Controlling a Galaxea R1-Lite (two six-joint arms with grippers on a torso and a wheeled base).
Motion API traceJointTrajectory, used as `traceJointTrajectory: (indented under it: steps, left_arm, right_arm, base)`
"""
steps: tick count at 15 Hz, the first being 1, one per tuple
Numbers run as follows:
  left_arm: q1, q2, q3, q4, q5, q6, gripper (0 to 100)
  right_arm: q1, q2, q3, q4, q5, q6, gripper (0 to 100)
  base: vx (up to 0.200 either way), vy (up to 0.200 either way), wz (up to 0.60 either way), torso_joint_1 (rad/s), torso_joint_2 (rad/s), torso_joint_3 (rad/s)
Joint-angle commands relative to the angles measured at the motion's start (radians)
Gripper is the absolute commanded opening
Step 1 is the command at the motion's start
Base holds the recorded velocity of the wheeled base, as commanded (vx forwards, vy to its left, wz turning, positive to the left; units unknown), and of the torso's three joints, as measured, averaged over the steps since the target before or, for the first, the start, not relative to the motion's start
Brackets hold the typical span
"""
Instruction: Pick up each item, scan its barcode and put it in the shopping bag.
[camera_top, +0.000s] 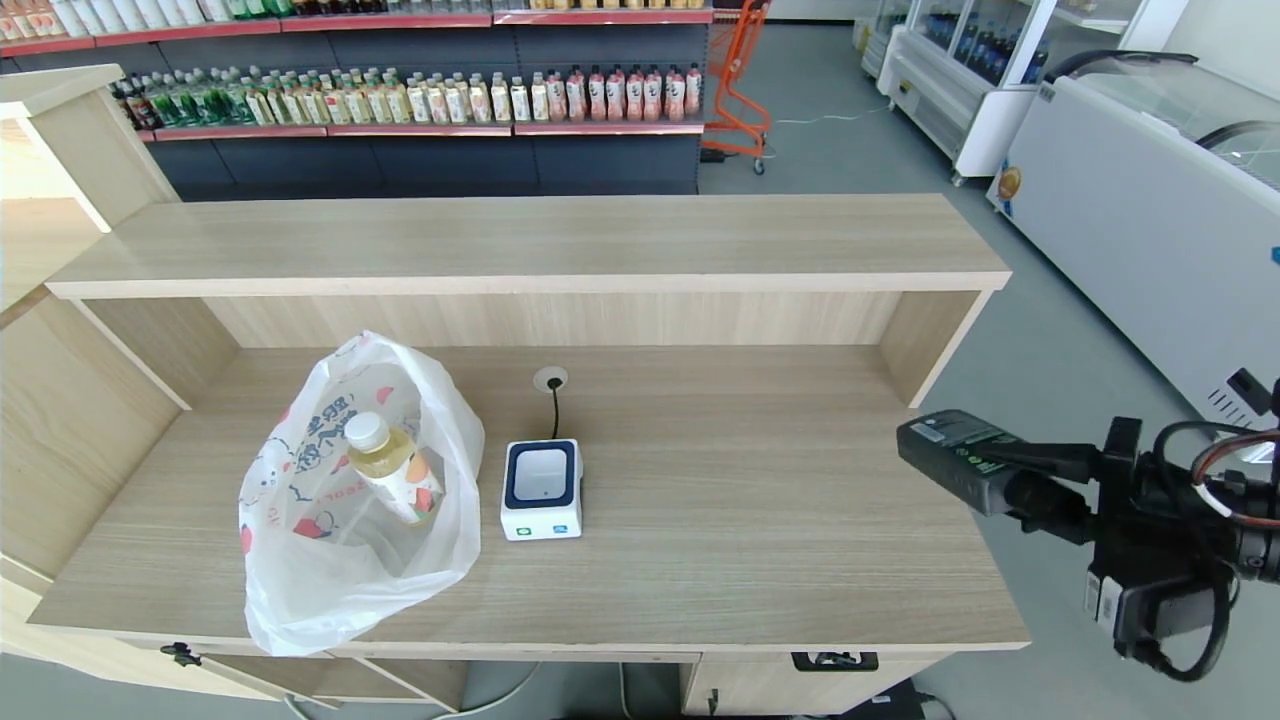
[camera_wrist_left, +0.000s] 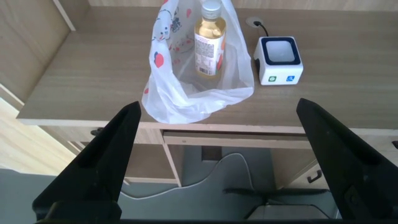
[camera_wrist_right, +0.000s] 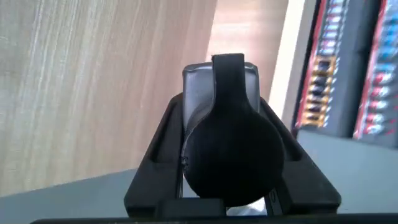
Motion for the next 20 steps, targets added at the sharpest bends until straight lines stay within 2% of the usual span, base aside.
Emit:
traceJointTrajectory:
  steps: [1,2,4,6,7,9,13,20]
  left_arm:
    - [0.000,0.000,0.000,0.000,0.000,0.000,100]
    - [0.000,0.000,0.000,0.000,0.000,0.000,100]
    - [0.000,0.000,0.000,0.000,0.000,0.000,100]
    - [0.000,0.000,0.000,0.000,0.000,0.000,100]
    - [0.000,0.000,0.000,0.000,0.000,0.000,100]
    - [0.000,0.000,0.000,0.000,0.000,0.000,100]
    - [0.000,0.000,0.000,0.000,0.000,0.000,100]
    - [0.000,0.000,0.000,0.000,0.000,0.000,100]
  right_arm:
    - [0.240,0.009,0.018,0.057,0.076,-0.345,0]
    - [0.341,0.003,0.018,0.077,0.072,-0.454,0]
    - [0.473,0.005,0.005,0.071,0.112,-0.518,0]
    - [0.513,0.015,0.005,0.054,0.110,-0.602,0]
    - [0.516,0.018,0.011,0.060,0.110,-0.676,0]
    - [0.516,0.038,0.010,0.068,0.112,-0.724,0]
    - [0.585,0.094,-0.030,0.064,0.182,-0.730,0]
    - [0.582,0.141,-0.024,0.068,0.196,-0.724,0]
  base:
    - [0.000,0.000,0.00,0.000,0.00,0.000]
    - [0.000,0.000,0.00,0.000,0.00,0.000]
    - [0.000,0.000,0.00,0.000,0.00,0.000]
    - [0.000,0.000,0.00,0.000,0.00,0.000]
    - [0.000,0.000,0.00,0.000,0.00,0.000]
    - [0.000,0.000,0.00,0.000,0.00,0.000]
    - [0.000,0.000,0.00,0.000,0.00,0.000]
    - [0.000,0.000,0.00,0.000,0.00,0.000]
